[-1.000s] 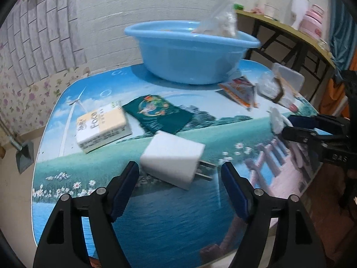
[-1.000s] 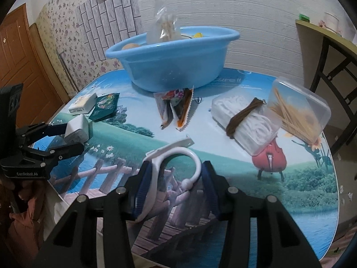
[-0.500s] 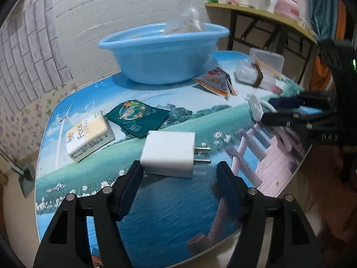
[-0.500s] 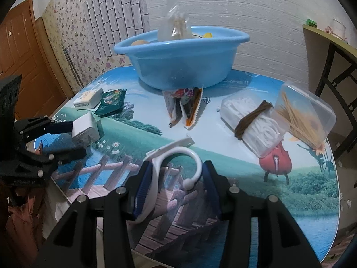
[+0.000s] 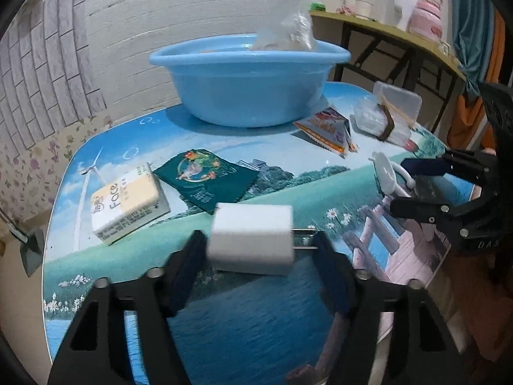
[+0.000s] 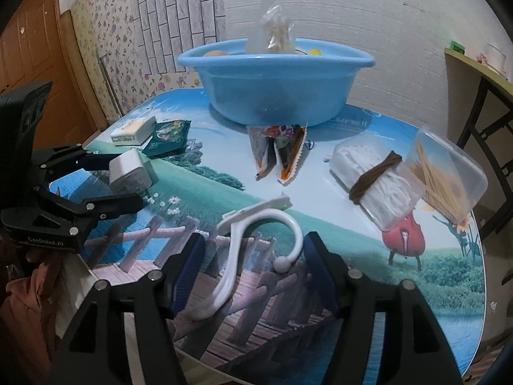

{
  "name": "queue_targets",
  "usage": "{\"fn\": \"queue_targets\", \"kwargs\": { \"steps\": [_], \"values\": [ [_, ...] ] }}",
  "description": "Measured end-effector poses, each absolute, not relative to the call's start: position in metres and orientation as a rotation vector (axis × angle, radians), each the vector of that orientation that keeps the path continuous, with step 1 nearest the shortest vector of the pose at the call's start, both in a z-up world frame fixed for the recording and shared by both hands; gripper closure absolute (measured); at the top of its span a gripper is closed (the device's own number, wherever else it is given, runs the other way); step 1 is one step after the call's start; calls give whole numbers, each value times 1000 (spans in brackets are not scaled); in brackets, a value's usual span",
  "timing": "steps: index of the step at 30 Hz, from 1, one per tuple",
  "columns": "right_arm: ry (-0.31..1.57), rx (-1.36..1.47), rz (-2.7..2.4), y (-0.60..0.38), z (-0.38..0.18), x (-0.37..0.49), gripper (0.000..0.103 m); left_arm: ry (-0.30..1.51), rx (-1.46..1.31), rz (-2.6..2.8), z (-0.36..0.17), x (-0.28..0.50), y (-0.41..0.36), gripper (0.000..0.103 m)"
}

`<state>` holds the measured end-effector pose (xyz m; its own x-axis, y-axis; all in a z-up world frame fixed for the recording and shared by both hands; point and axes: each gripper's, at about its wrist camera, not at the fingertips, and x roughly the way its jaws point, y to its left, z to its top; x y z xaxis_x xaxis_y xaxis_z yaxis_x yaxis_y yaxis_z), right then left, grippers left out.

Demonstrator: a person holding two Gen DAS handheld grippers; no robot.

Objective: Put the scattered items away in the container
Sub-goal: 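Grasp the white hook earphone with the right tool while the left tool grasps the white charger, then carry the earphone and charger over the basin and open both tools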

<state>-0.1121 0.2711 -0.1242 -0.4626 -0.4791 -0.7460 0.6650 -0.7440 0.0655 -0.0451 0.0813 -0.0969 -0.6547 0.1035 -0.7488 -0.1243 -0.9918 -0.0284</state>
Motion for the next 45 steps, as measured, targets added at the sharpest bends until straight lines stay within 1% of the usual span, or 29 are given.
{"fn": "queue_targets", "kwargs": {
  "steps": [5,7,11,14,16,22,26,30,37,39,45],
  "values": [
    [301,1024,-2223,272,-125,-115,38,-20,-1234,2786,-95,-43,75,43],
    [318,1016,-2225,272,-124,-114,56,-37,-1218,2800,-92,-41,73,43],
    [299,1018,-2203,273,-123,-113,57,-94,-1213,2808,-84,-39,70,43],
    [176,1043,-2174,280,-117,-118,57,-160,-1199,2806,-77,-38,67,43],
    [176,1010,-2194,283,-109,-116,57,-187,-1172,2808,-70,-38,66,43],
    [196,928,-2227,281,-86,-113,57,-176,-1078,2863,-42,-39,64,43],
    [139,867,-2234,278,-66,-123,57,-188,-1023,2886,-25,-44,61,43],
    [125,794,-2243,272,-47,-134,57,-168,-993,2899,-13,-60,61,43],
    [75,753,-2271,266,-31,-164,57,-198,-980,2894,-7,-88,65,43],
    [48,749,-2274,265,-29,-173,57,-194,-973,2889,-6,-98,67,43],
    [42,732,-2282,255,-29,-198,57,-168,-974,2877,-6,-125,73,43]
  ]
}}
